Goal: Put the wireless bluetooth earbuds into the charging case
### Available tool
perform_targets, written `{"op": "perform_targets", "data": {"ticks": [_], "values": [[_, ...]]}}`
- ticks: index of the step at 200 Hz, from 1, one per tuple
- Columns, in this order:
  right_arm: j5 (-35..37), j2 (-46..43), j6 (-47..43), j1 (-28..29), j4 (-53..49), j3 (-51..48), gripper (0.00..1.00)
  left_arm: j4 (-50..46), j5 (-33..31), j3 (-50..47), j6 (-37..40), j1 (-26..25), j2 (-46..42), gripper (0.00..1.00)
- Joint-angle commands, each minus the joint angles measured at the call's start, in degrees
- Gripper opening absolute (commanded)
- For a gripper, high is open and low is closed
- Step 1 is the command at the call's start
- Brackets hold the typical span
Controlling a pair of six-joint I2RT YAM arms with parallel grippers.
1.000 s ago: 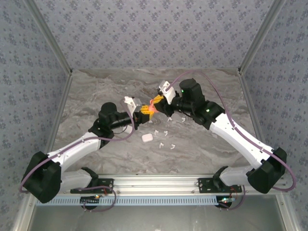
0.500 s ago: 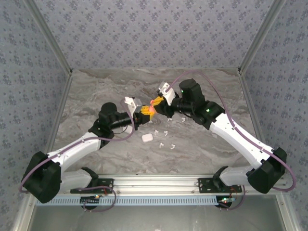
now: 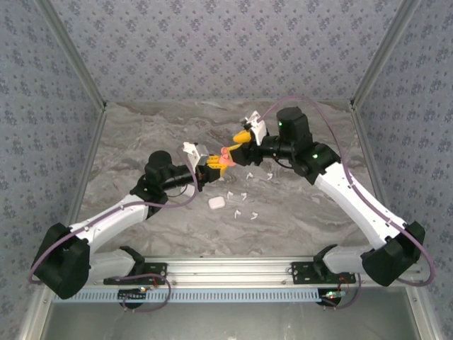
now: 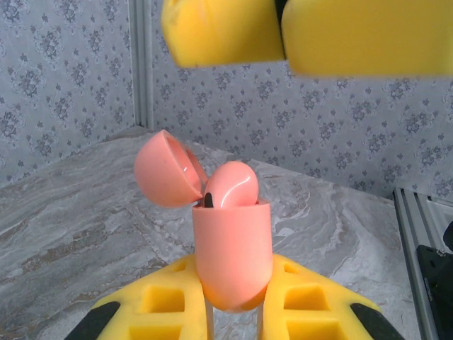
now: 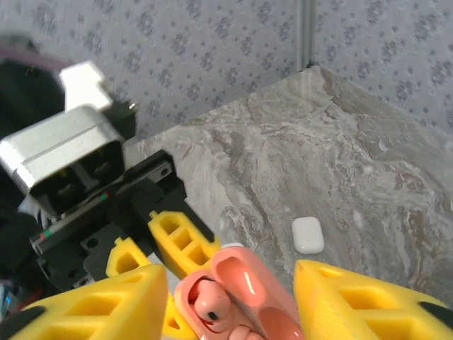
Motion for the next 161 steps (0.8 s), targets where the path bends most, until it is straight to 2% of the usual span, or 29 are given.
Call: {"op": "perform_targets", "data": {"ticks": [1,21,45,110,161], "values": [[-3.78,-2.55,5.81,-4.52,0.68,-0.45,0.65,1.59,0.50,2.55,-0.28,-0.27,-1.26,0.00],[-7.39,-2.38,9.07,-7.02,2.86,-3.76,0.81,1.40,0.46,2.62,-0.11,-0.24,-1.45,0.00],[-10.61,0.45,11.18,-6.54,3.03,-4.53,1.00,1.23,0.40,2.55,-0.06,-0.21,-1.54,0.00],[-16.38,7.11,11.51,-3.26,1.19,-1.47,1.00,1.24,0.43,2.79,0.11,-0.24,-1.28,0.00],[-18.83,4.86,10.18,-2.99,1.20,-1.72,1.00,0.81,0.33,2.80,0.18,-0.21,-1.14,0.00]]}}
